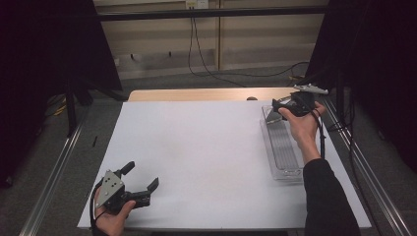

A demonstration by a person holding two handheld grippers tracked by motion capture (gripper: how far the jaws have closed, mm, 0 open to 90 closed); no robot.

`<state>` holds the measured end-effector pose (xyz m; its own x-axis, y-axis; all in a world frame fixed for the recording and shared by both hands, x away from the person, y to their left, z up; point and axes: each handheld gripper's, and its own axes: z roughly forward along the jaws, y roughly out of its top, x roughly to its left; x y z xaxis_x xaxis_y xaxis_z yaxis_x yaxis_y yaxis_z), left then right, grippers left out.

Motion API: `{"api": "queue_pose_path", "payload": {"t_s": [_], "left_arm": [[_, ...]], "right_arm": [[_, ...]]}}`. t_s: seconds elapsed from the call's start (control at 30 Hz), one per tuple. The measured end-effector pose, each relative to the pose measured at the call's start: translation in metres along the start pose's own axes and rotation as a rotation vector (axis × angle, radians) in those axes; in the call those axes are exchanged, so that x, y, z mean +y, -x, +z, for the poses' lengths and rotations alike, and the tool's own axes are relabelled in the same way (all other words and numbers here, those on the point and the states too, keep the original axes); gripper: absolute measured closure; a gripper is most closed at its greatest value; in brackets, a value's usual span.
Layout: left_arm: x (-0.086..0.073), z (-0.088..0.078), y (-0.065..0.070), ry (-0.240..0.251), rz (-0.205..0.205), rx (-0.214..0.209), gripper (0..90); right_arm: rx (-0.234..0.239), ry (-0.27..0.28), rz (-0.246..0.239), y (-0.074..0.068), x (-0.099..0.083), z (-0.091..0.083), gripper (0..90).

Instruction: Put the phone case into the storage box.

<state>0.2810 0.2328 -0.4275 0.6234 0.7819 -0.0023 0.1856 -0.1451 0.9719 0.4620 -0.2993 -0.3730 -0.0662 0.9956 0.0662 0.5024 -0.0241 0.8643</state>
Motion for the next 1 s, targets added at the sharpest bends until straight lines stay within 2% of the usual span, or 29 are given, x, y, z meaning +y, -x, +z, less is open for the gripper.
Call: {"api": "queue_pose_path", "payload": {"t_s": [0.07, 0.27, 0.37, 0.5, 0.63, 0.83, 1.0], "left_arm": [[0.000, 0.000, 0.001, 0.000, -0.002, 0.002, 3.3], [0.000, 0.001, 0.001, 0.000, -0.004, 0.000, 3.3], [0.000, 0.000, 0.000, -0.001, 0.001, 0.000, 3.3], [0.000, 0.000, 0.000, 0.000, -0.002, -0.004, 3.3], [0.000, 0.000, 0.001, 0.001, -0.004, -0.009, 3.3], [0.000, 0.001, 0.001, 0.003, -0.004, -0.011, 3.3], [0.000, 0.001, 0.001, 0.001, -0.004, -0.014, 3.3]], "right_arm": [[0.006, 0.000, -0.006, 0.001, 0.000, 0.000, 12.2], [-0.007, 0.003, 0.022, 0.001, 0.003, 0.004, 12.5], [-0.044, -0.006, 0.025, -0.005, 0.006, 0.007, 12.6], [-0.109, 0.011, 0.058, -0.012, 0.006, 0.011, 12.9], [-0.155, 0.023, 0.082, -0.018, 0.007, 0.015, 13.1], [-0.210, 0.040, 0.108, -0.025, 0.008, 0.019, 13.4], [-0.221, 0.042, 0.092, -0.027, 0.010, 0.024, 13.4]]}}
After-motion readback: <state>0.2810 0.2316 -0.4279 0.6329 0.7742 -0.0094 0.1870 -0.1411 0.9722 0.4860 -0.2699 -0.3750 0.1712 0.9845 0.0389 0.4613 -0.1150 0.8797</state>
